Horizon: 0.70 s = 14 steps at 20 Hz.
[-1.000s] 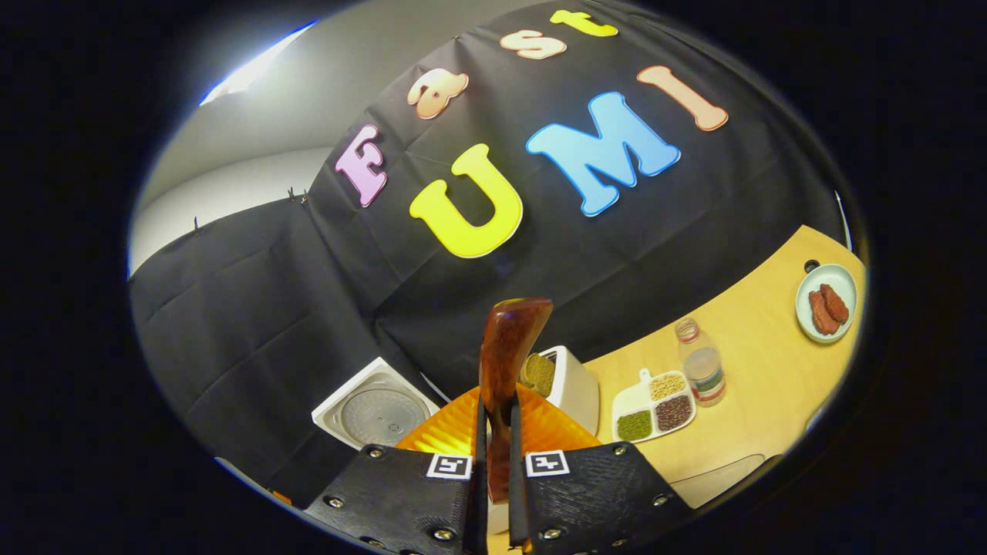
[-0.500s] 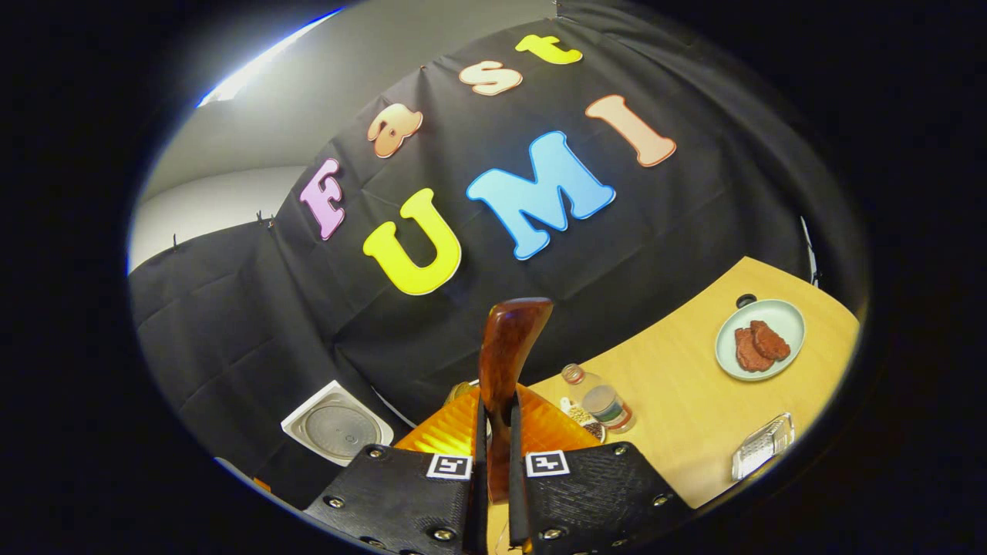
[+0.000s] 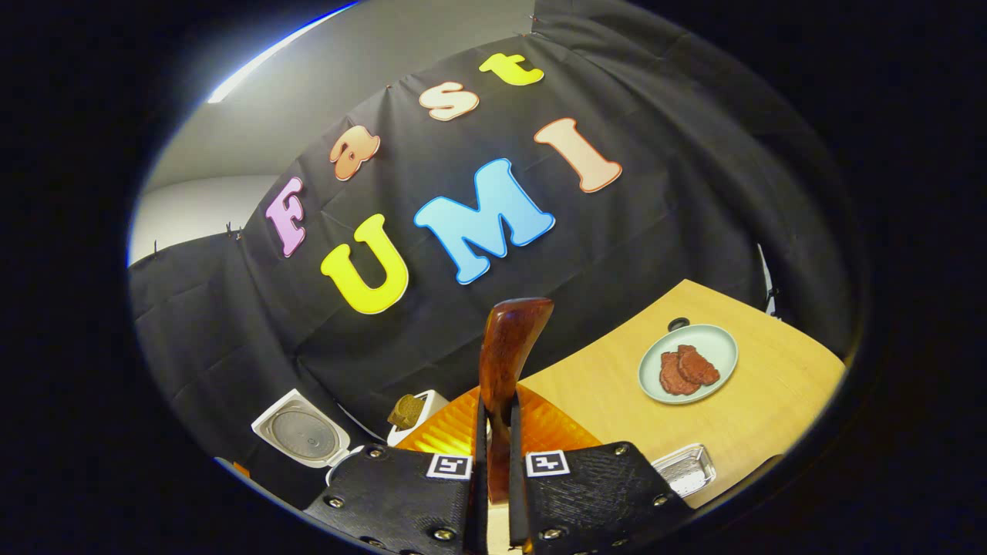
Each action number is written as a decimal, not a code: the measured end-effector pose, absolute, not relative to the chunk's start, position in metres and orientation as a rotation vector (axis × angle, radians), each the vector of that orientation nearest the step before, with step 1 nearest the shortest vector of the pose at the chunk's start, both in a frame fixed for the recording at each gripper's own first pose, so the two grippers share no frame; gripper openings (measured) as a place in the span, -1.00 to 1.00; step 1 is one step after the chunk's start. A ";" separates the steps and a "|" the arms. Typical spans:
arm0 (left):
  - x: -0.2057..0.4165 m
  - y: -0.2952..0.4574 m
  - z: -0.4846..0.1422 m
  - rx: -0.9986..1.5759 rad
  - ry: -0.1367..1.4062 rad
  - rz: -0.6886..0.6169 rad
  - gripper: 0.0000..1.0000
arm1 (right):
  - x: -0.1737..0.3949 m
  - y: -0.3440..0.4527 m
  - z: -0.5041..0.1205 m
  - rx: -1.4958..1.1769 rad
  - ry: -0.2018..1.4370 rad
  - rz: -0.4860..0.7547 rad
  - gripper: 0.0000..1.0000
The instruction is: Close the left gripper, press the button to open the rice cooker; take a wooden spoon from the chopstick holder with the right hand, scoop a spoonful of rice and pour it into the rice cooker, then put the wooden spoon back into the chopstick holder.
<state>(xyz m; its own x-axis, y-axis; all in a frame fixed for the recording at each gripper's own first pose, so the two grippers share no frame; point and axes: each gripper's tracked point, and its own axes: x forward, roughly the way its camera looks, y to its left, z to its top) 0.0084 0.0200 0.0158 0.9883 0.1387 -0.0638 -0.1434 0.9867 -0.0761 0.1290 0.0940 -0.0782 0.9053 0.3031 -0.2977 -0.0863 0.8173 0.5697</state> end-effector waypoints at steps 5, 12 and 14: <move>0.018 -0.009 0.021 -0.079 0.053 0.105 0.97 | 0.120 0.045 -0.105 0.575 0.418 0.135 -0.78; 0.022 -0.034 0.016 -0.060 0.080 0.082 0.98 | 0.111 0.002 -0.154 0.485 0.467 0.049 -0.77; 0.021 -0.037 0.016 -0.046 0.084 0.082 0.99 | 0.108 -0.002 -0.167 0.447 0.482 0.040 -0.77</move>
